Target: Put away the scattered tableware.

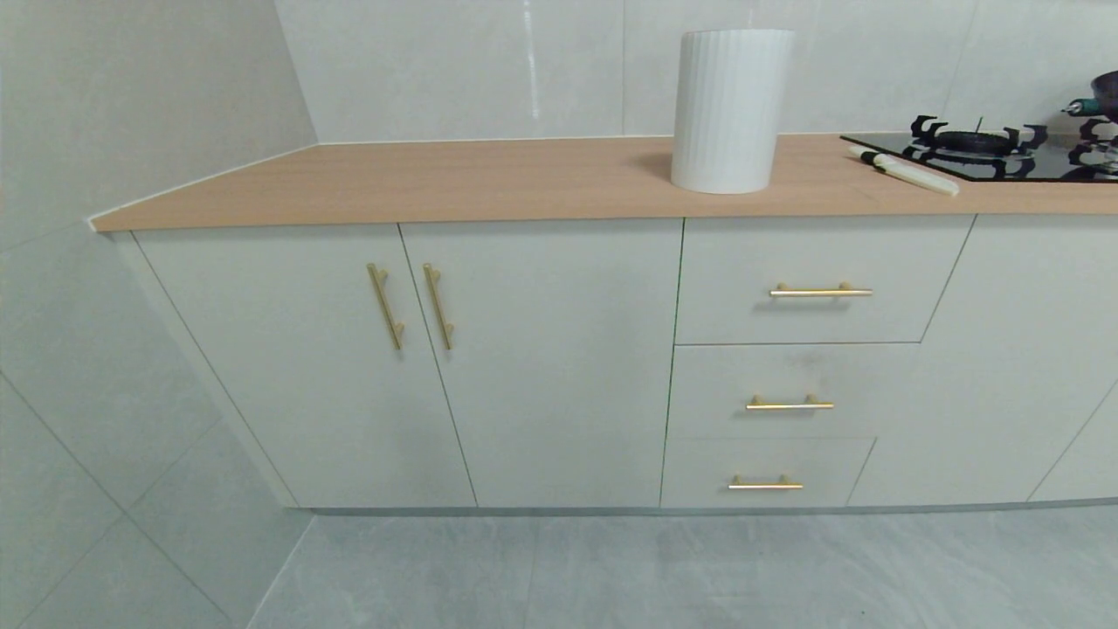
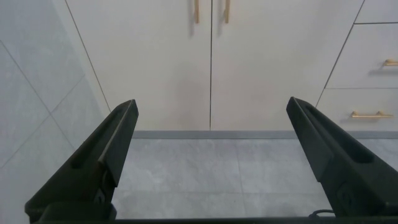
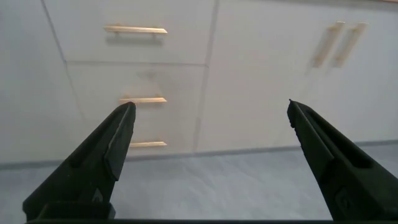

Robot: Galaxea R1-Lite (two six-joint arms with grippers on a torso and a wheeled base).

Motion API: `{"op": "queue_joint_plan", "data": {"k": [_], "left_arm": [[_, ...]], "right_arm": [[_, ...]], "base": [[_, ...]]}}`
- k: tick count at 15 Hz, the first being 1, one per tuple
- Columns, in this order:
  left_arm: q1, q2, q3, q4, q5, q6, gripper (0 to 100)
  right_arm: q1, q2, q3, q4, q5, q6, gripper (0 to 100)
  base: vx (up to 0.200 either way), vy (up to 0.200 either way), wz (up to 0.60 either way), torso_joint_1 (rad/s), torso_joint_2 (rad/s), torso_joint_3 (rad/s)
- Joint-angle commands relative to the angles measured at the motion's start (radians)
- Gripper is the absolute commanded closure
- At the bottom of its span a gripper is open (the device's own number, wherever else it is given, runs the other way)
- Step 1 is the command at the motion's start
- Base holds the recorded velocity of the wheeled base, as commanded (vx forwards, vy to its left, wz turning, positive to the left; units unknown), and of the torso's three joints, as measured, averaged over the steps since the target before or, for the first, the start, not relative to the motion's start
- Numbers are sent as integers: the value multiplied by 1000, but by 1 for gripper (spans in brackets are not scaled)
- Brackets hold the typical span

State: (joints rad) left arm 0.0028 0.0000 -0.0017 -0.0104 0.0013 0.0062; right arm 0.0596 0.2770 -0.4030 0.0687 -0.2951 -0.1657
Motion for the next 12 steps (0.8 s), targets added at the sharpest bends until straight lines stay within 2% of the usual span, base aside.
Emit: {"op": "queue_joint_plan", "data": {"k": [1, 5, 7, 9, 11, 12], "left_arm": [[0, 0, 0, 0, 0, 0, 0], [0, 0, 0, 0, 0, 0, 0], [0, 0, 0, 0, 0, 0, 0], [0, 0, 0, 0, 0, 0, 0], [0, 0, 0, 0, 0, 0, 0], [0, 0, 0, 0, 0, 0, 0]], "right_arm": [[-38, -199, -5, 59, -7, -17, 0], [-57, -277, 164, 34, 22, 0, 0], [-57, -277, 291, -107, 42, 45, 0], [-57, -277, 403, -218, 119, 72, 0], [-57, -277, 403, -172, 162, 155, 0], [-55, -277, 403, -95, 188, 166, 0]], "base": [[0, 0, 0, 0, 0, 0], [0, 0, 0, 0, 0, 0], [0, 0, 0, 0, 0, 0], [0, 0, 0, 0, 0, 0], [0, 0, 0, 0, 0, 0], [0, 0, 0, 0, 0, 0]]}}
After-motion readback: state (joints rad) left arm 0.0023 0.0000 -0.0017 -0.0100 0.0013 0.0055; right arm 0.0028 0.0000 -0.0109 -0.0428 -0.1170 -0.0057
